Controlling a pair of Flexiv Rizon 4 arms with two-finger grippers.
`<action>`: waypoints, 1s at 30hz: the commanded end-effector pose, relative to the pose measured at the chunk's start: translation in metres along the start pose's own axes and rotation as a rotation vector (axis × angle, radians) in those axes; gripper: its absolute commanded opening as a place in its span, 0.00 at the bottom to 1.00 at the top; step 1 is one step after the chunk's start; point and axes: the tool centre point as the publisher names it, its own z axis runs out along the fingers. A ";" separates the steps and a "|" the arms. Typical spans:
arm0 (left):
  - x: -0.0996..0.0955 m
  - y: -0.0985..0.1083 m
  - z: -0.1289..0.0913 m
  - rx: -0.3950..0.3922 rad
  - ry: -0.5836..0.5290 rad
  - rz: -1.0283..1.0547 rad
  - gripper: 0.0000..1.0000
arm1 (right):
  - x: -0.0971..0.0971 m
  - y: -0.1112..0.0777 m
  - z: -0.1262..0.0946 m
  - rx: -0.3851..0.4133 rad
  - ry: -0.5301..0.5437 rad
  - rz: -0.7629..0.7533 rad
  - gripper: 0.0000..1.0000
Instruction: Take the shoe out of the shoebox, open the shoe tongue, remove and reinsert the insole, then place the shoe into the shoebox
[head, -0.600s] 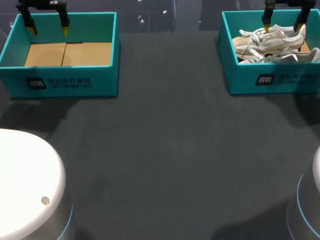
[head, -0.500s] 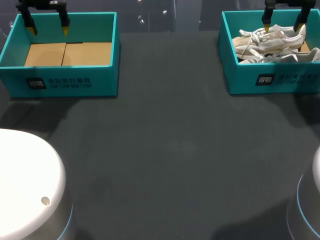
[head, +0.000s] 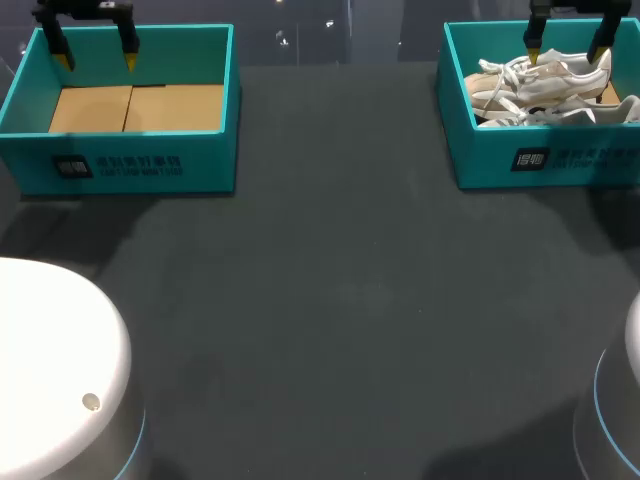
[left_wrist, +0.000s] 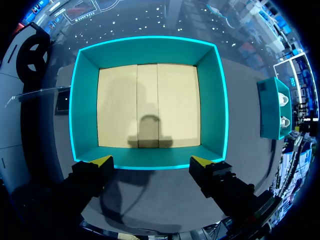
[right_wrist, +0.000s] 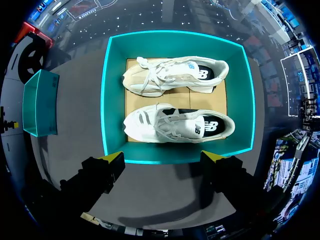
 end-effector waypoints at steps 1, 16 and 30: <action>0.000 0.000 0.000 -0.001 -0.001 0.000 1.00 | 0.000 0.000 0.001 -0.003 -0.022 -0.004 1.00; 0.000 0.000 0.000 -0.001 -0.001 0.000 1.00 | -0.054 -0.010 0.017 -0.002 -0.090 0.032 1.00; 0.000 0.000 0.000 -0.001 -0.001 0.000 1.00 | -0.107 -0.007 0.052 0.015 -0.122 0.074 1.00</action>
